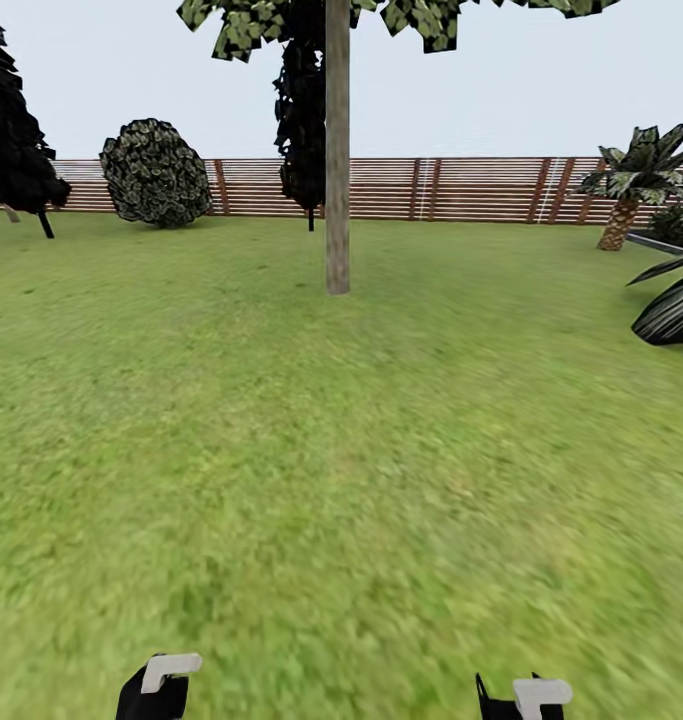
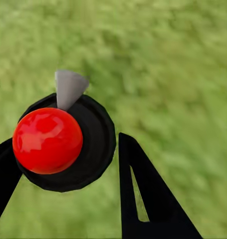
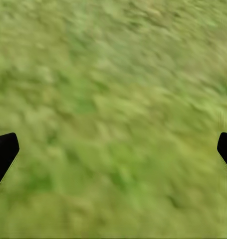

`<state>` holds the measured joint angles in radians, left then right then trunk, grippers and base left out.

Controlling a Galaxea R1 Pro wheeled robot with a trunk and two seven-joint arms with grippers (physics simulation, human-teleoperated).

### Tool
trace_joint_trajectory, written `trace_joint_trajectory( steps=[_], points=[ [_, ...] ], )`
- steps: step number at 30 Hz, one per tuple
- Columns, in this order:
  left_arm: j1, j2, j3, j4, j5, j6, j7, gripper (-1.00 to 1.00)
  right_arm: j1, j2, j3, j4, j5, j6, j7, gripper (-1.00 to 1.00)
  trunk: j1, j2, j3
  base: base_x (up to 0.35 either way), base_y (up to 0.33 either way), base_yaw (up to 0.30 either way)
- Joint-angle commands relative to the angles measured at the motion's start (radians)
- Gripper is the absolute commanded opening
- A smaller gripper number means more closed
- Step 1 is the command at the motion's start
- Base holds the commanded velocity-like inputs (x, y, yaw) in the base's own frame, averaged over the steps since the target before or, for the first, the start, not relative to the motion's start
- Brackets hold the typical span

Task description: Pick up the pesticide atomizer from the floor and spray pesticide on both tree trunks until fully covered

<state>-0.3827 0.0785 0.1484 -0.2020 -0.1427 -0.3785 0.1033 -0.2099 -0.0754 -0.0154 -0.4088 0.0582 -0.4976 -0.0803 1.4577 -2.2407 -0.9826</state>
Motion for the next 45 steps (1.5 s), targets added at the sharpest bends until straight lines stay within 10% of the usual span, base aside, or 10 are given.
trace_joint_trajectory(
  steps=[1,45],
  points=[
    [-0.001,0.0,0.005,0.001,-0.011,-0.004,0.004,-1.0,0.0,0.0,-0.001,0.001,0.006,-0.002,-0.004,1.0,0.0,0.0,-0.001,0.344,0.0,0.0],
    [0.005,0.002,0.005,0.0,-0.011,-0.004,0.004,-1.0,0.0,0.0,-0.003,0.001,0.006,-0.003,-0.007,1.0,0.0,0.0,-0.001,0.344,0.0,0.032]
  ],
)
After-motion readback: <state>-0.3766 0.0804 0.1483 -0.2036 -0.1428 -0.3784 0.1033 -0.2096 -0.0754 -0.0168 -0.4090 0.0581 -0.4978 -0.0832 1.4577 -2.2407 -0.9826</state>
